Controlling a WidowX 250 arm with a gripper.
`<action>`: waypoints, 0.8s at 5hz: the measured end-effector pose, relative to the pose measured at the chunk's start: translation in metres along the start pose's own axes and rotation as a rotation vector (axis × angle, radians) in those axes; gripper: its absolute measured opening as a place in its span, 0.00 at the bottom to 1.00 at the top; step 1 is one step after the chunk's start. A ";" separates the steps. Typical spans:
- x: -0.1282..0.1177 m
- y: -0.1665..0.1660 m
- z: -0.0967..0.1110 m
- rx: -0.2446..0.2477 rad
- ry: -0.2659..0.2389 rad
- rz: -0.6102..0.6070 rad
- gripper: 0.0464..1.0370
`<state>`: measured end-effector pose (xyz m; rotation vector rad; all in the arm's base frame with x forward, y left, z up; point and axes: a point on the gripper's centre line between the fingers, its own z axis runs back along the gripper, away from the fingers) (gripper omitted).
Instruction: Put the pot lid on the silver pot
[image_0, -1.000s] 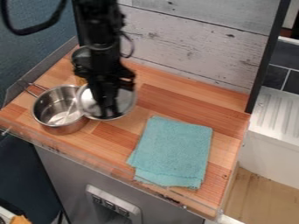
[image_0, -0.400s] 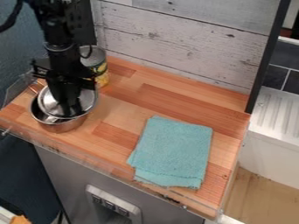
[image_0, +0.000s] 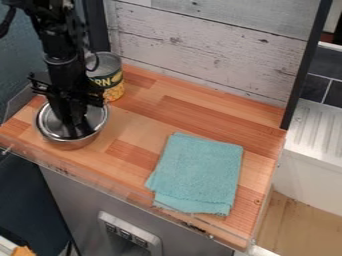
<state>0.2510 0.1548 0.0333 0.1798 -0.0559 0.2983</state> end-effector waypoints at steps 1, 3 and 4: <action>-0.001 0.007 -0.001 -0.003 0.003 0.016 0.24; -0.001 0.020 -0.004 -0.025 0.019 0.041 0.58; -0.002 0.019 -0.004 -0.038 0.022 0.019 0.88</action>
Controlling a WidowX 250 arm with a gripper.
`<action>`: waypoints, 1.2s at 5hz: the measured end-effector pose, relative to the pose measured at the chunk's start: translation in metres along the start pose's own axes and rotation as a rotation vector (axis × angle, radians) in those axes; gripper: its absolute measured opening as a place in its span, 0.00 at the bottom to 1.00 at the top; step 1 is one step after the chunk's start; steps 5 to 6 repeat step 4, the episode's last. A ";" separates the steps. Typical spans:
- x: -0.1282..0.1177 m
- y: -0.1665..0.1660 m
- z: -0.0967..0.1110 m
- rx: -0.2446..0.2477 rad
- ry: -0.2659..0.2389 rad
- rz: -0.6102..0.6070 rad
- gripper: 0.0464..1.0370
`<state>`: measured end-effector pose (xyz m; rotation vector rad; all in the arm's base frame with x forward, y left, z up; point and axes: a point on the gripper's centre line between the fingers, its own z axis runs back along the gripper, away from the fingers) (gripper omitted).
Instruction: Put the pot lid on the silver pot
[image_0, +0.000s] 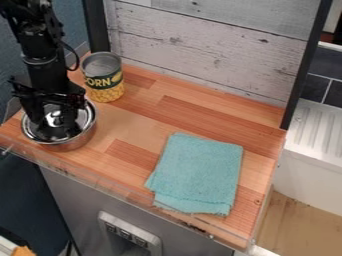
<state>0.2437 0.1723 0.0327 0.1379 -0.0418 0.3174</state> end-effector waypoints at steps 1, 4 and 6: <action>0.001 -0.004 0.001 -0.026 -0.010 -0.009 0.97; 0.008 -0.025 0.032 0.022 -0.056 -0.351 0.96; 0.008 -0.025 0.032 0.022 -0.056 -0.351 0.96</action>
